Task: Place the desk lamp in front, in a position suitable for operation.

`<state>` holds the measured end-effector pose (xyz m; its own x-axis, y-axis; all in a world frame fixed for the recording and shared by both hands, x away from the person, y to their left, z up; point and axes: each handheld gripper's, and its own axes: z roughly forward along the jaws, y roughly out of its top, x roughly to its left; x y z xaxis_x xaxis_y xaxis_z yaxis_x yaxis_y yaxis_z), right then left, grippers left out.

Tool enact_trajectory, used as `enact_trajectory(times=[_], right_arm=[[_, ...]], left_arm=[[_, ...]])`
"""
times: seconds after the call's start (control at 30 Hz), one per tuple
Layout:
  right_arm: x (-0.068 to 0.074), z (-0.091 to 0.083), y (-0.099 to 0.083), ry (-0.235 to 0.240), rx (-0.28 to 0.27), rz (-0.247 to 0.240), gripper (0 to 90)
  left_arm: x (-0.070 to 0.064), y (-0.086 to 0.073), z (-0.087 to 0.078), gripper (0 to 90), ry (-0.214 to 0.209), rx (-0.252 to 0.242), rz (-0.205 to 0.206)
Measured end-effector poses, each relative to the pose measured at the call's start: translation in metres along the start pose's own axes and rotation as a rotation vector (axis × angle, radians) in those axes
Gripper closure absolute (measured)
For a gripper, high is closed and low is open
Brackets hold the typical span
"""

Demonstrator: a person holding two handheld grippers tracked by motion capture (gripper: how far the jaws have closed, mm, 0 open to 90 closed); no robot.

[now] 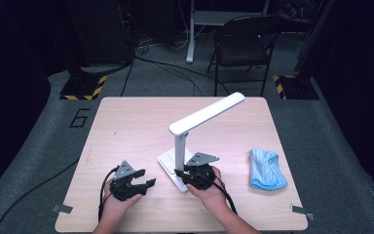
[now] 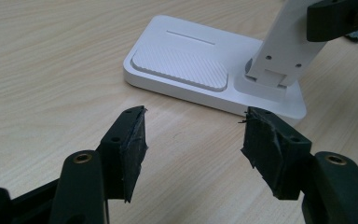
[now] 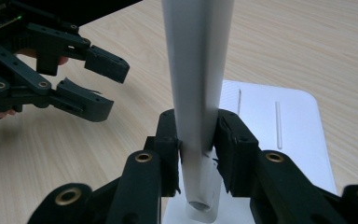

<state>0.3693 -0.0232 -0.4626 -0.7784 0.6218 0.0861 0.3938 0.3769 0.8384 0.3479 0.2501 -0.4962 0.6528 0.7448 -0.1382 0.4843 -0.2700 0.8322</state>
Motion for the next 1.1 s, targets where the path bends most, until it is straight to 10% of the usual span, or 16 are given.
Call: enact_trajectory(times=[0.43, 1.1], right_arm=[[0.012, 0.002, -0.001, 0.082, -0.033, 0.011, 59.2], [-0.002, -0.033, -0.031, 0.04, -0.072, -0.075, 51.0]], left_arm=[[-0.001, -0.001, 0.001, 38.8, -0.009, 0.009, -0.01], [-0.007, 0.006, -0.004, 46.7, -0.069, 0.022, 0.012]])
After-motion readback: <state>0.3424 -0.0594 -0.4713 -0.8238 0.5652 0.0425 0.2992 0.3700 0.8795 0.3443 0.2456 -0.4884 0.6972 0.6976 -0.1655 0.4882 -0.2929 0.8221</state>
